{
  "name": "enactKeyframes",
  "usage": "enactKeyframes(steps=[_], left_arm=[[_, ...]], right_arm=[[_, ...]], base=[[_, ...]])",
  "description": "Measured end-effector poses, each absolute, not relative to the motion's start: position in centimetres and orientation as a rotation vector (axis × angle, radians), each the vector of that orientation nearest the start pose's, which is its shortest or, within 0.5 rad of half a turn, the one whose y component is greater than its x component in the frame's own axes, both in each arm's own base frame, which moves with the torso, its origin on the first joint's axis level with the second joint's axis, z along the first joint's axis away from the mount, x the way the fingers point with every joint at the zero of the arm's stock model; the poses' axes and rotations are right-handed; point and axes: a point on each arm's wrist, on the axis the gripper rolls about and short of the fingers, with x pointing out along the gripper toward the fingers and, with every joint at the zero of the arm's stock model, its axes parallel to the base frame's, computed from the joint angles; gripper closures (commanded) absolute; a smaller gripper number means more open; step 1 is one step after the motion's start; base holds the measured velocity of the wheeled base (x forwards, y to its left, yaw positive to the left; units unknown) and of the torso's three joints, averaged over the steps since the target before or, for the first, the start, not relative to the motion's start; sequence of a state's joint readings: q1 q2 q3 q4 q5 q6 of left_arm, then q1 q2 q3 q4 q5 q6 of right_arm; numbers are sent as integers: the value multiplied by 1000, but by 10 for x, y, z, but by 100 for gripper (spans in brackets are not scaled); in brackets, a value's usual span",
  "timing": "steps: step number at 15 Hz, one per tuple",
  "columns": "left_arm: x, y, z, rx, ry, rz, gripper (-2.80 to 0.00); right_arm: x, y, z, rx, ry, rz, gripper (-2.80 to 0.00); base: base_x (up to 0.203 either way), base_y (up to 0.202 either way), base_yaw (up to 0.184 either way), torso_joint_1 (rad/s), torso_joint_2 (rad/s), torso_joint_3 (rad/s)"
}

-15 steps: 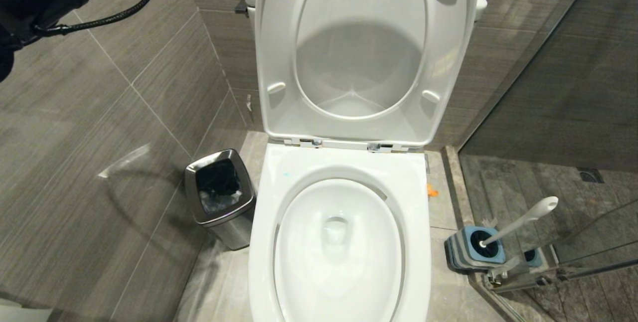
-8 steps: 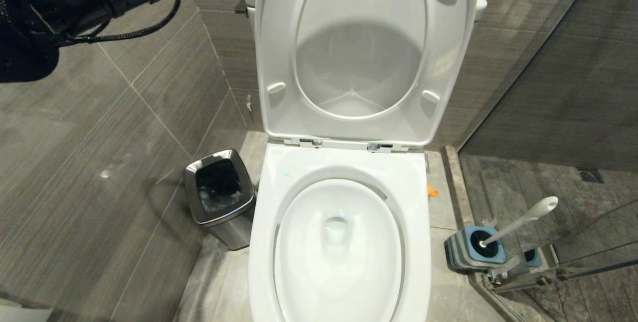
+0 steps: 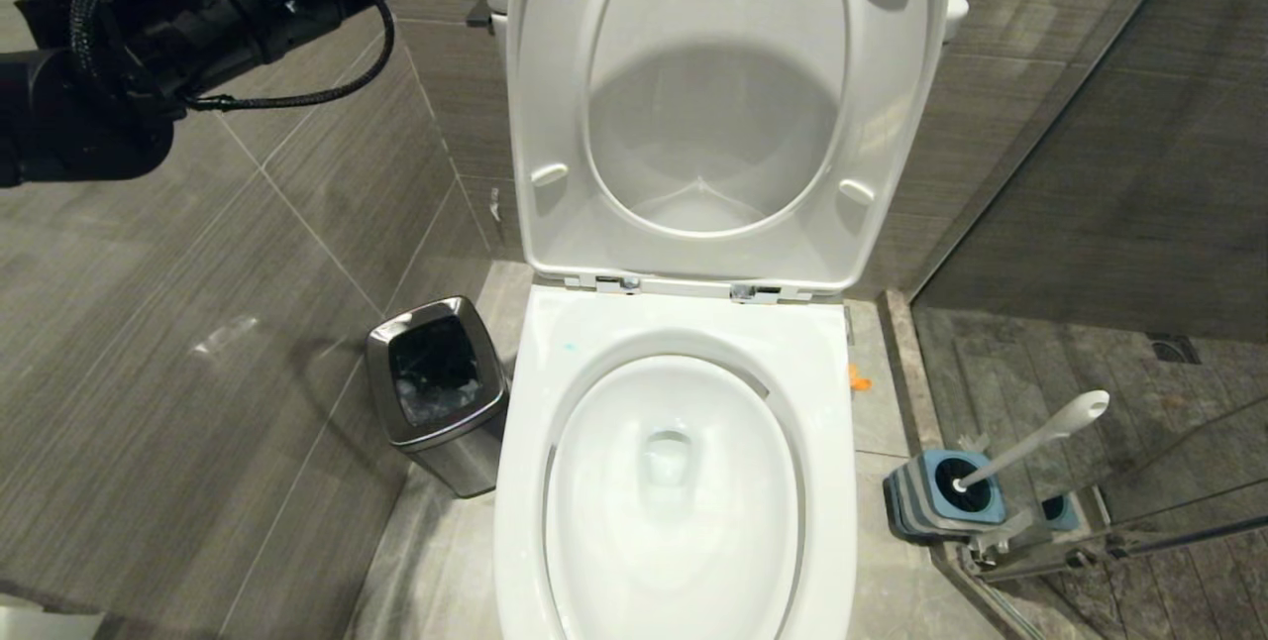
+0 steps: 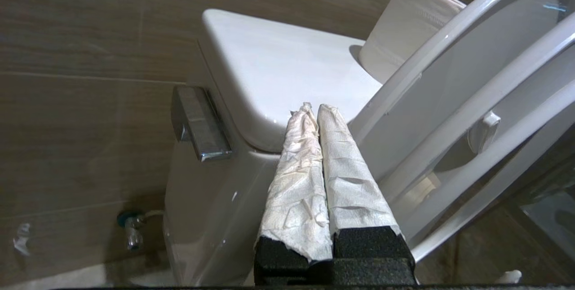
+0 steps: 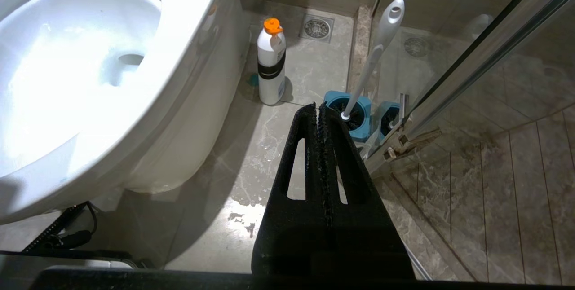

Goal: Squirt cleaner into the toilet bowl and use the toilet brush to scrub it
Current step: Close the toilet lid

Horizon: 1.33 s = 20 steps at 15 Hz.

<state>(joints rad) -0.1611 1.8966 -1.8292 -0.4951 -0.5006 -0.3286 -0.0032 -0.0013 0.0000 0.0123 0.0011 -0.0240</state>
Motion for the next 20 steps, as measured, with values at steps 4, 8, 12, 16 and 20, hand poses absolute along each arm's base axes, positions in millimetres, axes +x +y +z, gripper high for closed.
enactKeyframes(steps=[4, 8, 12, 16, 20], left_arm=[[372, -73, 382, -230, -356, -724, 0], [377, -83, 377, -237, -369, -751, 0], [378, -85, 375, -234, -367, -752, 0], [380, -93, 373, -237, -366, -771, 0], [385, -100, 367, -237, -369, -787, 0]], right_arm=[[-23, 0, 74, -24, 11, -2, 0], [-23, 0, 74, -24, 11, -2, 0], [-23, 0, 74, -24, 11, -1, 0], [-23, 0, 74, -24, 11, -1, 0], [-23, 0, 74, -24, 11, -1, 0]], base=[[0, 0, 0, 0, 0, 0], [0, 0, 0, 0, 0, 0], [0, 0, 0, 0, 0, 0], [0, 0, 0, 0, 0, 0], [0, 0, 0, 0, 0, 0]])
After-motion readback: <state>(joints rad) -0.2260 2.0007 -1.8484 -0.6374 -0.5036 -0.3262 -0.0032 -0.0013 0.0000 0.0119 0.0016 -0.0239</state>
